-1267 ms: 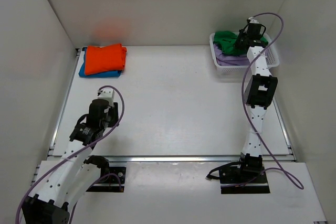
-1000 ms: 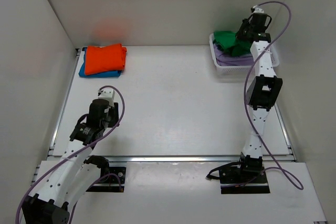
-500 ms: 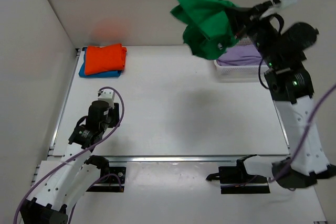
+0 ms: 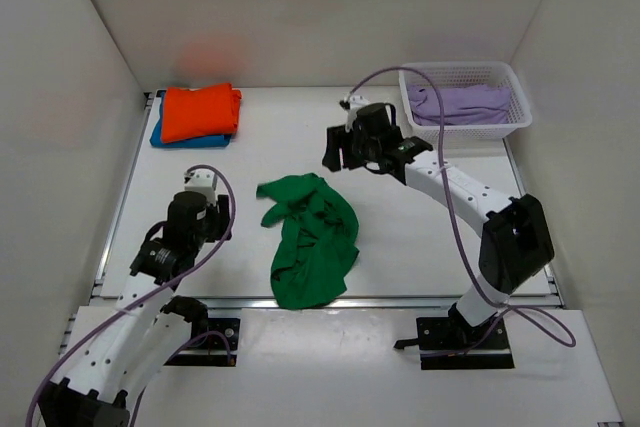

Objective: Fold and stack the t-shirts
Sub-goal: Move the tshirt to the center of the board, then flatten out the tshirt

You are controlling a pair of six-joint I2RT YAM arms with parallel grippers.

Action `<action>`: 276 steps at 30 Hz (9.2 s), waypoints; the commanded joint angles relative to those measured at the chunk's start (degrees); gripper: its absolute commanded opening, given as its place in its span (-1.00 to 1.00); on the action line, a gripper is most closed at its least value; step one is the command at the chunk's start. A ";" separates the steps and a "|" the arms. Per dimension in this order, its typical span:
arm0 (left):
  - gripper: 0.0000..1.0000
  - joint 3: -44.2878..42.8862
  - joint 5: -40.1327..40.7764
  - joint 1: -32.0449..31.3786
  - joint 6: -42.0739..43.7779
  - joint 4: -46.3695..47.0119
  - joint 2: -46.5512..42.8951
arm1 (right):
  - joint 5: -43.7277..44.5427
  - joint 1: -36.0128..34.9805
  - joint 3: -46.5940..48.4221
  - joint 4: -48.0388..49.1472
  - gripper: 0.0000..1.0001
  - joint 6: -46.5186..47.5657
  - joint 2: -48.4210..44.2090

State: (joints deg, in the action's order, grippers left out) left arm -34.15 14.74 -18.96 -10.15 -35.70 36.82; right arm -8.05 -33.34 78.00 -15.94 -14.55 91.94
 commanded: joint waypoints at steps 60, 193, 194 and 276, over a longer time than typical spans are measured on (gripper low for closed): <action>-1.00 -41.87 -6.74 4.46 1.37 -11.75 56.51 | -14.35 25.52 -45.22 4.61 -1.00 -10.77 -38.59; 0.01 -8.66 -18.88 -10.91 -31.32 16.18 37.71 | -12.60 30.97 -45.38 11.37 -1.00 -6.02 -28.84; 0.01 -8.13 -18.61 -11.36 -32.11 17.06 37.80 | -12.60 30.80 -44.87 11.37 -1.00 -6.37 -29.27; -1.00 -23.42 -14.48 12.19 -15.25 -2.71 21.80 | -30.27 13.04 -19.72 12.33 -0.02 -3.12 10.18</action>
State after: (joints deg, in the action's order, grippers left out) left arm -58.00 1.02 -6.85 -26.20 -40.71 58.48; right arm -36.03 -18.92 56.42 -7.22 -18.06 100.97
